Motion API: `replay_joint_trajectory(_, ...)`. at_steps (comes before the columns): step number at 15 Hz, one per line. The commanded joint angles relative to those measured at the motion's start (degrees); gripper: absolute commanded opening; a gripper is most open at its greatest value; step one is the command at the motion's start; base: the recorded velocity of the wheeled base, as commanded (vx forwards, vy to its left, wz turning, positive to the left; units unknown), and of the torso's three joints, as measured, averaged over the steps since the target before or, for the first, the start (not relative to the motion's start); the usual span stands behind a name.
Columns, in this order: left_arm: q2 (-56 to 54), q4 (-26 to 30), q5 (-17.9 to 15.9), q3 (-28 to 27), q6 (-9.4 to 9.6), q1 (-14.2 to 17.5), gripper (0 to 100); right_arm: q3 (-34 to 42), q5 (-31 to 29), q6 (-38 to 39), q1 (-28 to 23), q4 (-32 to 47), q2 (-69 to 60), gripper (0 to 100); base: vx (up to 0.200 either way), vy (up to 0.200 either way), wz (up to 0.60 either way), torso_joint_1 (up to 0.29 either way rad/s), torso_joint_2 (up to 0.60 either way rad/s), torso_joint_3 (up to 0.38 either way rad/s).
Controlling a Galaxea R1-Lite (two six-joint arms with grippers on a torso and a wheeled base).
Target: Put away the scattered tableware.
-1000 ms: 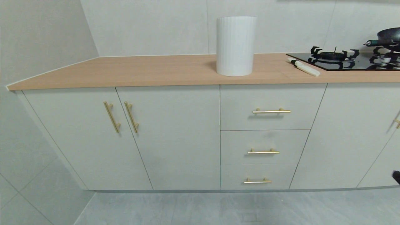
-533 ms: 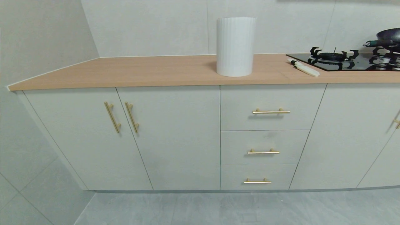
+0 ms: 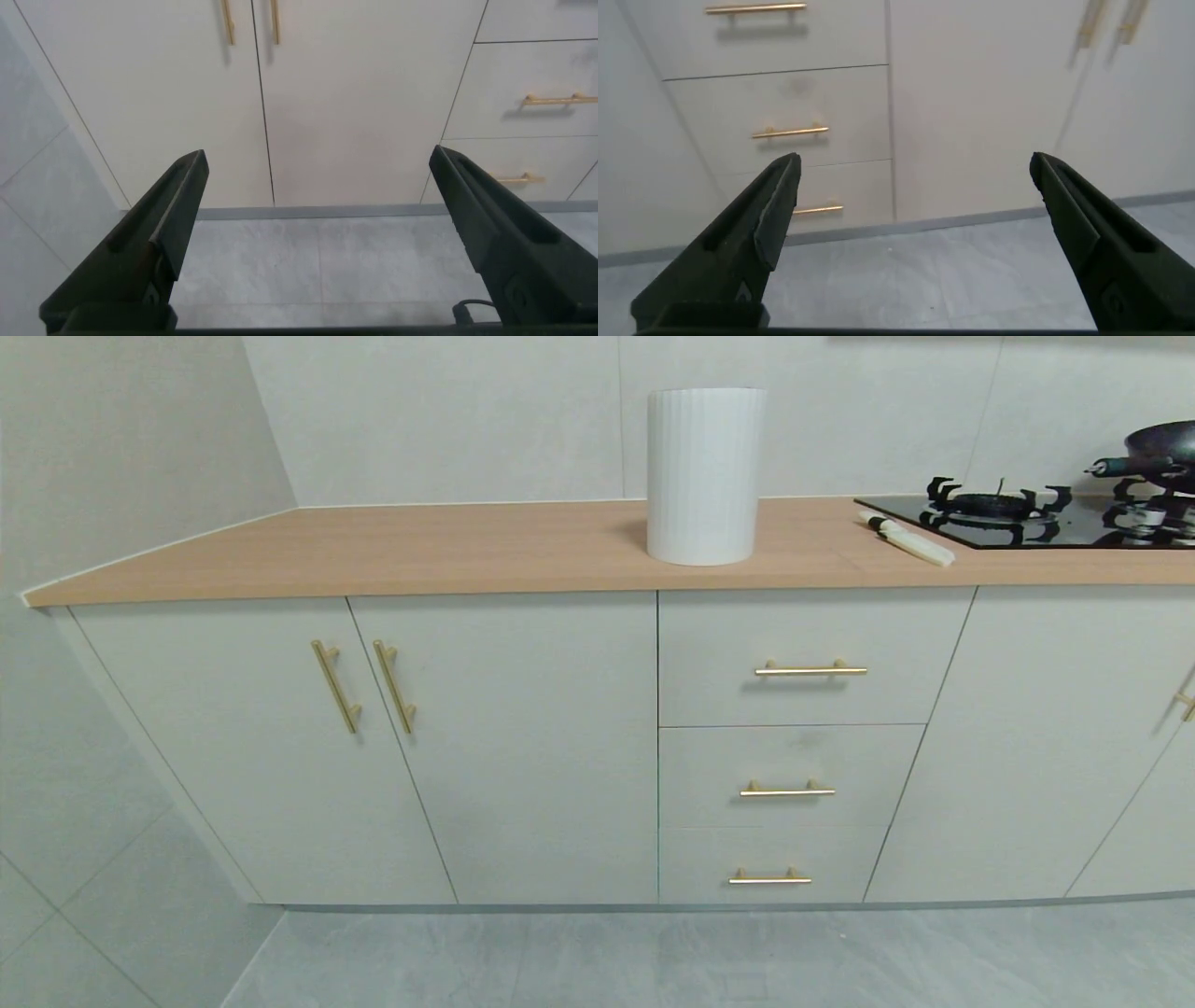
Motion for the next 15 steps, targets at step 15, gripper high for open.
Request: replay_joint_trajectory(15, 0.02, 0.02, 0.01, 0.01, -0.09, -0.01, 100, 0.1, 6.79, 0.37, 0.03, 2.36, -0.01, 100, 0.053, 0.0, 0.0, 0.001, 0.0, 0.001)
